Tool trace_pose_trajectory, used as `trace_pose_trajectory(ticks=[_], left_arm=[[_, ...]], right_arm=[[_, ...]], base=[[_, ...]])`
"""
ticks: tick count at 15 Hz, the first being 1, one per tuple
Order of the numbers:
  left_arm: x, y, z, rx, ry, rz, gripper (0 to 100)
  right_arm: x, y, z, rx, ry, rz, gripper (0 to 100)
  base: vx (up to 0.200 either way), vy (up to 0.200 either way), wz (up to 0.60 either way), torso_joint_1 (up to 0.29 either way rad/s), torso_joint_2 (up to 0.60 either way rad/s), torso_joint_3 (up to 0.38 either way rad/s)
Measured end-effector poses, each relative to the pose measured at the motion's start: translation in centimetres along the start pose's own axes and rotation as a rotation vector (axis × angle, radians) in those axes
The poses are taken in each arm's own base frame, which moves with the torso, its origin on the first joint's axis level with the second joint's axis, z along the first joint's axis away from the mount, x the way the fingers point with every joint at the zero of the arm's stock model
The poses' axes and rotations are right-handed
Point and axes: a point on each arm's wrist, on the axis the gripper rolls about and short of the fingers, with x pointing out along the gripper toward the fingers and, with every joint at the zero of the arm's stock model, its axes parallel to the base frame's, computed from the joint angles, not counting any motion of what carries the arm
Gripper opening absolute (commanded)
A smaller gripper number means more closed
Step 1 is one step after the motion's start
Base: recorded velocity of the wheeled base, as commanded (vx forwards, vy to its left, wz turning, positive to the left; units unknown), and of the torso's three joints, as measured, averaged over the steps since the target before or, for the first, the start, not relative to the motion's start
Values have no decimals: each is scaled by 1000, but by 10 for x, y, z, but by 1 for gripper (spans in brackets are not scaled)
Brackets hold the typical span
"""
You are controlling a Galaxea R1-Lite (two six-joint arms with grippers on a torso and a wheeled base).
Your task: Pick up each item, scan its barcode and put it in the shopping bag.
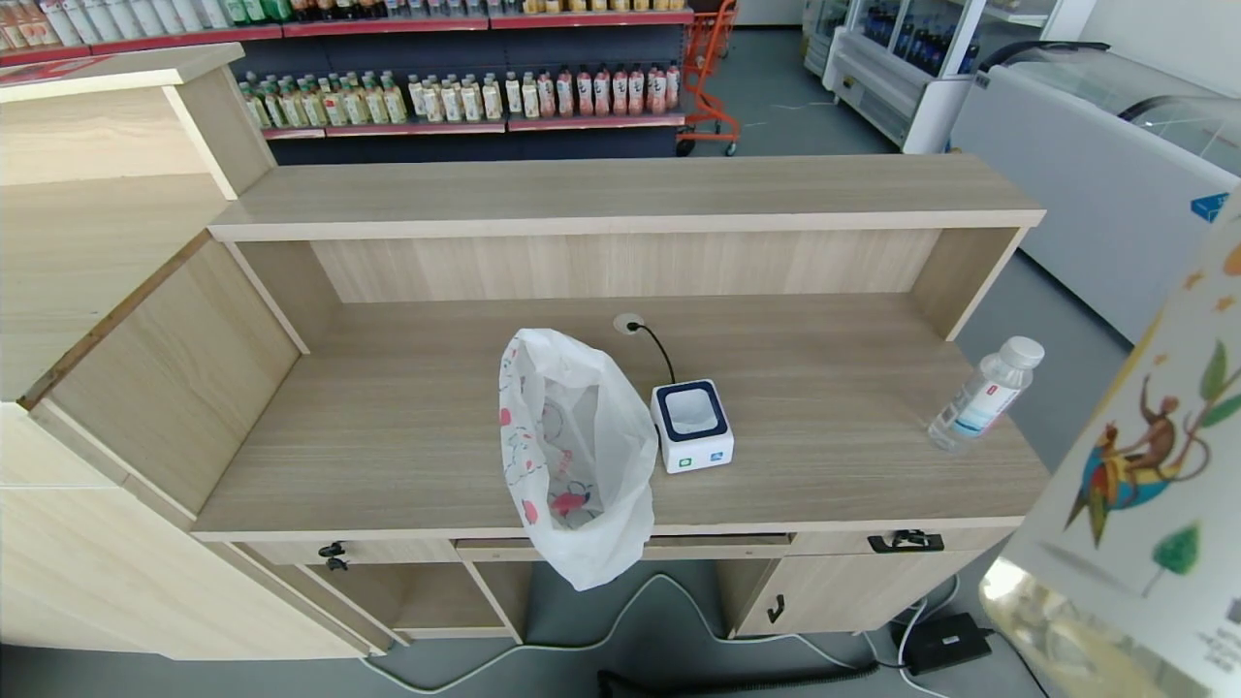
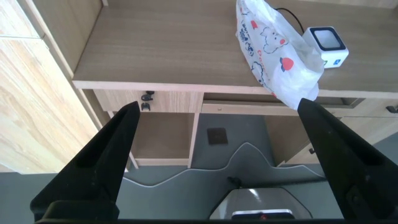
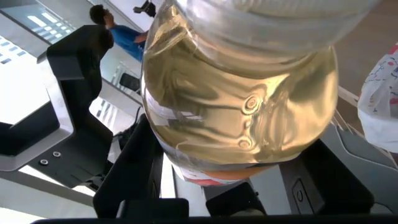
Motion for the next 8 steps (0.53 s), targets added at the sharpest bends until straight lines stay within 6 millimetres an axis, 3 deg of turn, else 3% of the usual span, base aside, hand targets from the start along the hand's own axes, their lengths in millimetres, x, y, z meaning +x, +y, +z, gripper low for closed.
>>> trace_pose_trajectory(ticks=[8], left_arm=[[0,0,0,0,0,0,100]], right_arm=[[-6,-2,-1,-25,-14,-49,0]], base=[[0,0,0,0,0,0]])
